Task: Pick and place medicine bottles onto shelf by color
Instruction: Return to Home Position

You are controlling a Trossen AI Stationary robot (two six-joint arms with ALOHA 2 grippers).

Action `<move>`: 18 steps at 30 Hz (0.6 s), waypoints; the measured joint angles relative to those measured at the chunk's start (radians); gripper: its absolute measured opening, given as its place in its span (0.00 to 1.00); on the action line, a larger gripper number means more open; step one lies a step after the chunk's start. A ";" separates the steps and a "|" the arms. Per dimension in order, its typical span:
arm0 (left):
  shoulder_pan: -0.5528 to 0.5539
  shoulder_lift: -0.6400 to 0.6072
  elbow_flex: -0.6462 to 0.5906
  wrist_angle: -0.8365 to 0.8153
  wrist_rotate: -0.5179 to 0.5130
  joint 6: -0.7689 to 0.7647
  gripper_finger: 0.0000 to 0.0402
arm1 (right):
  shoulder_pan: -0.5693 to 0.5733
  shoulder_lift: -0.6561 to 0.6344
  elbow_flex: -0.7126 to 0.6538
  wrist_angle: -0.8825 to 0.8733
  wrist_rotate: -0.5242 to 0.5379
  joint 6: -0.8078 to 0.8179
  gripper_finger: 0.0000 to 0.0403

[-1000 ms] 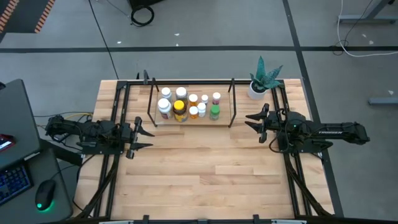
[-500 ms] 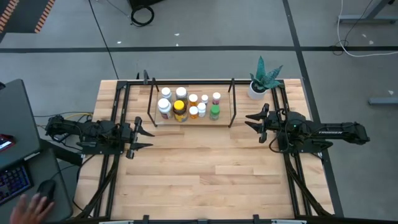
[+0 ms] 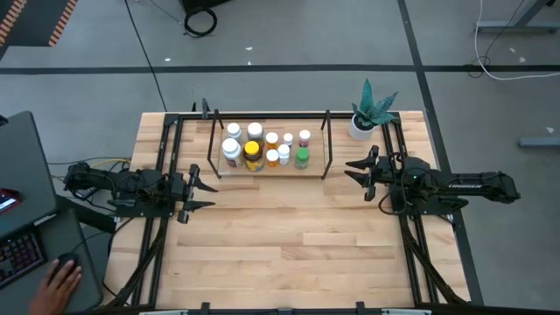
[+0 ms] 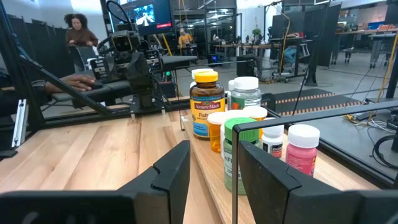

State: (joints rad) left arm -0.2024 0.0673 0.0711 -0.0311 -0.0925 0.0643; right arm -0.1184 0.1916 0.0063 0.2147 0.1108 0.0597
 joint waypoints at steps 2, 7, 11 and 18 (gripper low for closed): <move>0.000 0.000 0.000 0.000 0.000 0.000 0.46 | 0.000 0.000 0.000 0.000 0.000 0.000 0.36; 0.000 0.000 0.000 0.000 0.000 0.000 0.46 | 0.000 0.000 0.000 0.000 0.000 0.000 0.36; 0.000 0.000 0.000 0.000 0.000 0.000 0.47 | 0.000 0.000 0.000 0.000 0.000 0.000 0.36; 0.000 0.000 0.000 0.000 0.000 0.000 0.45 | 0.000 0.000 0.000 0.000 0.000 0.000 0.36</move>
State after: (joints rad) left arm -0.2024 0.0673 0.0711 -0.0311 -0.0925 0.0639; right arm -0.1184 0.1917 0.0063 0.2146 0.1108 0.0601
